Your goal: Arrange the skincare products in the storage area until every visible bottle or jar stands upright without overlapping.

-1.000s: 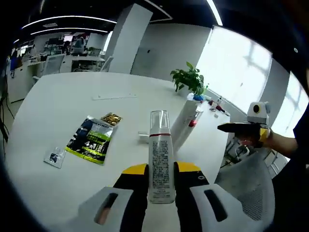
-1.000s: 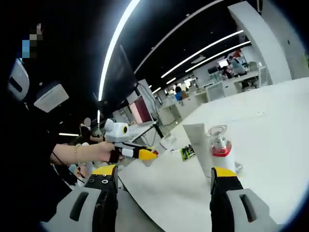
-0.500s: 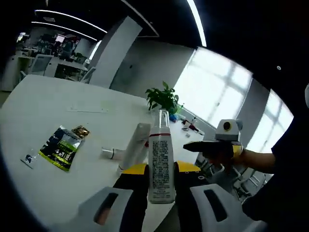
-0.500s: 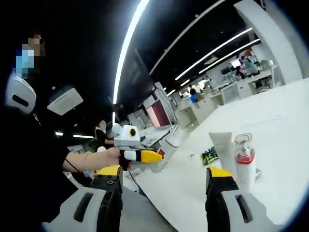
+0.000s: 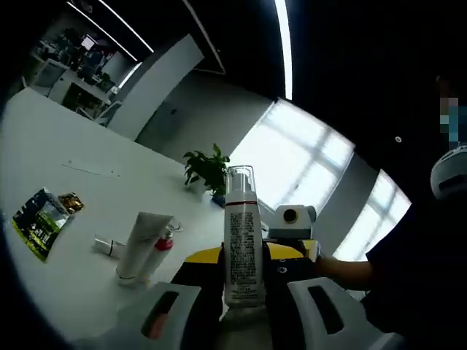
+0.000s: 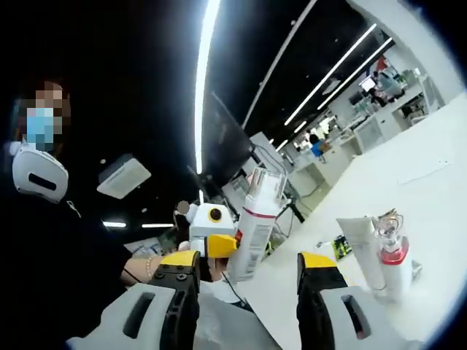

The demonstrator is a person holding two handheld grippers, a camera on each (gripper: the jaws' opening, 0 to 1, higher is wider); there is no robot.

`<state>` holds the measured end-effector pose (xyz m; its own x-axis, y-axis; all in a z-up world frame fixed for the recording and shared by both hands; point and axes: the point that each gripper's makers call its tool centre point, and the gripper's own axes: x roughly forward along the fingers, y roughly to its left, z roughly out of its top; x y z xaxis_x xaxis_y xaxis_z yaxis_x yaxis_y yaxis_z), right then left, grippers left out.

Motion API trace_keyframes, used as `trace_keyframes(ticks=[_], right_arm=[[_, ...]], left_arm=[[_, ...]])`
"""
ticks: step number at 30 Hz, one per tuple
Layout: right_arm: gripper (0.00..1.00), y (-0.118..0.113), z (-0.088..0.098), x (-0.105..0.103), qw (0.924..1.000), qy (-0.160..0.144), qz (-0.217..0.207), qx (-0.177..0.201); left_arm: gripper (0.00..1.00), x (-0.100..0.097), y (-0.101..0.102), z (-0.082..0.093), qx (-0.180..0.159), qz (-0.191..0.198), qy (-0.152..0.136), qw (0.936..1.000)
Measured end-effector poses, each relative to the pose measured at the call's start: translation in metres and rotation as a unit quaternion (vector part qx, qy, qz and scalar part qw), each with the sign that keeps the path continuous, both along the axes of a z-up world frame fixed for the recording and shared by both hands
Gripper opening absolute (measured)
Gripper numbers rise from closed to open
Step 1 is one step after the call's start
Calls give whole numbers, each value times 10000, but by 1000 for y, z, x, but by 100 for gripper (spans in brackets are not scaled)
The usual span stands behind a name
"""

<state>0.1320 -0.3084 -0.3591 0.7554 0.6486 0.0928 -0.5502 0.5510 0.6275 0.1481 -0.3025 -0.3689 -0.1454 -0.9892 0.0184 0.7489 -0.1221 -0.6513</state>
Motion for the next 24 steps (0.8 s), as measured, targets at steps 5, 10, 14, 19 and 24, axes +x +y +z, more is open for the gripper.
trace_keyframes(ticks=[5,10,14,19,24], right_arm=[[39,-3,10,1,9992,42,189,342],[36,-1,17,2,9974,130,375,597],[34,0,20,3,9966,211,401,685],[29,1,22,3,9961,275,494,675],[25,-3,29,4,9964,265,500,632]], left_arm=[[23,-16,-4,4,-156,2,382,9991],[23,-25,-8,8,-279,105,598,9978],[23,-31,-8,12,-421,171,813,9957],[23,-36,-7,14,-435,196,972,9941],[23,-39,-7,18,-459,201,1077,9929]])
